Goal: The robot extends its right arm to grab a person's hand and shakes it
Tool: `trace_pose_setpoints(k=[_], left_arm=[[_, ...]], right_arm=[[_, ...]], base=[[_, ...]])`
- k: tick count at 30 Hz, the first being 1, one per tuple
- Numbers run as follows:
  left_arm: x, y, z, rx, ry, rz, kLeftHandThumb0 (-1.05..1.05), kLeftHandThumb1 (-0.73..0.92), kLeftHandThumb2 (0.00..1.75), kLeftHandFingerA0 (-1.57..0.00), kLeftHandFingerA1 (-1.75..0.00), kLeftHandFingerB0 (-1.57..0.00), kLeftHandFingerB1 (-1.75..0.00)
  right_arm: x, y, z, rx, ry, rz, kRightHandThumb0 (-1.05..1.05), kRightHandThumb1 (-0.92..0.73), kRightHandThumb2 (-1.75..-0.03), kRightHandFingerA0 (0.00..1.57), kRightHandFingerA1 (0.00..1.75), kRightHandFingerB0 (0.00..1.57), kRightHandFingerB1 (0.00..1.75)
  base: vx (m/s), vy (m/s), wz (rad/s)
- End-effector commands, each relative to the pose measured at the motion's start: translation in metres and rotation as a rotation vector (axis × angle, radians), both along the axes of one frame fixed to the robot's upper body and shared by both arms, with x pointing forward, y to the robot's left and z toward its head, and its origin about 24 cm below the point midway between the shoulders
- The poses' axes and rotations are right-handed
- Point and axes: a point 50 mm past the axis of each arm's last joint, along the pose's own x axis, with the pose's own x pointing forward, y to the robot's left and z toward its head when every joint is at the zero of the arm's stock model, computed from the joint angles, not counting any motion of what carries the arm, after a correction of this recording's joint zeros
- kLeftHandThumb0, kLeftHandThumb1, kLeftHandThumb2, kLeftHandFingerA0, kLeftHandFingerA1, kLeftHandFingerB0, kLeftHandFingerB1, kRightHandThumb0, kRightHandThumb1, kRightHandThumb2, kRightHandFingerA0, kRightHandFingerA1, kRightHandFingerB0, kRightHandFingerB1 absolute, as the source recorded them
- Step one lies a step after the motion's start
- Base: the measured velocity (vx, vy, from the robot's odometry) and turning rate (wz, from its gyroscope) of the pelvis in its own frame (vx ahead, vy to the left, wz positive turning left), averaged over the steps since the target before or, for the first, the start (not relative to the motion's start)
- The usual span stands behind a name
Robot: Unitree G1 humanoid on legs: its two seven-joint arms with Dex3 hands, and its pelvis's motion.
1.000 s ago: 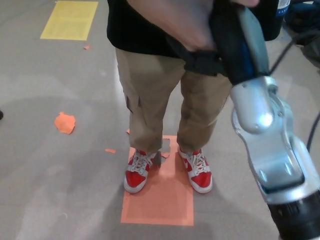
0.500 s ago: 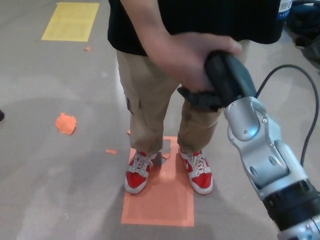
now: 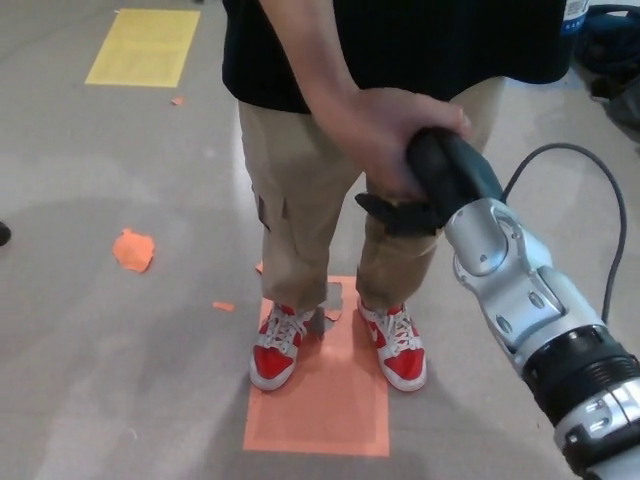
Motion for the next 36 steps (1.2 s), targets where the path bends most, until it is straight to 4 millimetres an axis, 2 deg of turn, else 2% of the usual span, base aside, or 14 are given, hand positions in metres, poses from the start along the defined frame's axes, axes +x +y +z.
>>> trace_pose_setpoints(k=[1,7,8,9,10,12,13,22,30,32,33,34,35,36], left_arm=[[-0.008,0.007,0.0,0.03,0.02,-0.001,-0.6,0.92,0.69,-0.36,-0.34,-0.29,-0.32],[-0.009,0.008,0.001,0.042,0.021,-0.017,-0.61,0.92,0.69,-0.37,-0.34,-0.29,-0.32],[-0.008,0.008,0.001,0.05,0.029,-0.025,-0.63,0.92,0.69,-0.38,-0.35,-0.29,-0.32],[-0.008,0.008,0.001,0.054,0.032,-0.028,-0.56,0.75,1.1,-0.34,-0.53,-0.17,-0.45],[-0.008,0.008,0.001,0.054,0.033,-0.026,-0.56,0.76,1.09,-0.34,-0.53,-0.2,-0.45],[-0.008,0.007,0.0,0.052,0.042,-0.02,-0.57,0.76,1.09,-0.33,-0.52,-0.18,-0.44],[-0.008,0.007,-0.001,0.054,0.045,-0.019,-0.59,0.92,0.69,-0.37,-0.34,-0.3,-0.32],[-0.008,0.005,-0.002,0.068,0.057,-0.03,-0.58,0.92,0.68,-0.36,-0.34,-0.29,-0.32],[-0.003,0.003,-0.001,0.06,0.056,-0.023,-0.59,0.92,0.7,-0.36,-0.34,-0.28,-0.32],[-0.003,0.004,-0.001,0.06,0.054,-0.015,-0.6,0.92,0.69,-0.37,-0.34,-0.29,-0.31],[-0.002,0.003,-0.001,0.061,0.049,-0.017,-0.6,0.92,0.69,-0.36,-0.34,-0.29,-0.31],[-0.001,0.002,-0.001,0.065,0.047,-0.024,-0.6,0.92,0.69,-0.36,-0.34,-0.29,-0.31],[0.0,0.003,0.0,0.067,0.045,-0.027,-0.62,0.92,0.69,-0.35,-0.34,-0.29,-0.31],[0.001,0.003,0.0,0.068,0.043,-0.03,-0.62,0.92,0.69,-0.35,-0.34,-0.29,-0.31]], right_arm=[[-0.005,-0.033,-0.031,-0.11,0.168,-0.066,-0.9,-0.58,-0.93,0.0,0.08,0.0,0.0],[-0.024,-0.085,-0.069,-0.161,0.265,-0.184,-0.97,-0.66,-0.98,0.0,0.06,0.0,0.0],[-0.029,-0.093,-0.077,-0.173,0.287,-0.204,-0.83,-0.75,-0.7,0.0,0.0,0.0,0.0],[-0.033,-0.099,-0.083,-0.181,0.31,-0.216,-0.85,-0.79,-0.69,0.0,0.0,0.0,0.0],[-0.043,-0.113,-0.099,-0.202,0.362,-0.244,-1.04,-0.73,-1.05,0.0,0.1,0.0,0.0],[-0.059,-0.129,-0.119,-0.226,0.428,-0.279,-1.03,-0.73,-1.05,0.0,0.1,0.0,0.0],[-0.062,-0.132,-0.123,-0.23,0.445,-0.284,-1.04,-0.74,-1.07,0.0,0.11,0.0,0.0],[-0.125,-0.17,-0.182,-0.217,0.815,-0.422,-0.97,-0.71,-1.02,0.0,0.1,0.0,0.0],[-0.173,-0.182,-0.21,-0.247,1.076,-0.368,-0.94,-0.8,-1.12,0.0,0.1,0.0,0.04],[-0.191,-0.188,-0.218,-0.196,1.149,-0.406,-0.87,-0.77,-1.11,0.0,0.12,0.01,0.13],[-0.197,-0.193,-0.219,-0.208,1.189,-0.396,-0.37,-0.49,-1.1,0.01,0.51,0.01,0.45],[-0.2,-0.197,-0.218,-0.228,1.221,-0.375,-0.37,-0.49,-1.1,0.01,0.51,0.01,0.45],[-0.2,-0.199,-0.217,-0.219,1.222,-0.37,-0.81,-0.77,-1.08,0.06,0.34,0.11,0.37],[-0.2,-0.199,-0.217,-0.203,1.216,-0.369,-0.81,-0.77,-1.08,0.06,0.34,0.11,0.37]], base=[[0.0,0.0,0.0],[0.0,0.0,0.0],[0.0,0.0,0.0],[0.0,0.0,0.0],[0.0,0.0,0.0],[0.0,0.0,0.0],[0.0,0.0,0.0],[0.0,0.0,0.0],[0.0,0.0,0.0],[0.0,0.0,0.0],[0.0,0.0,0.0],[0.0,0.0,0.0],[0.0,0.0,0.0],[0.0,0.0,0.0]])
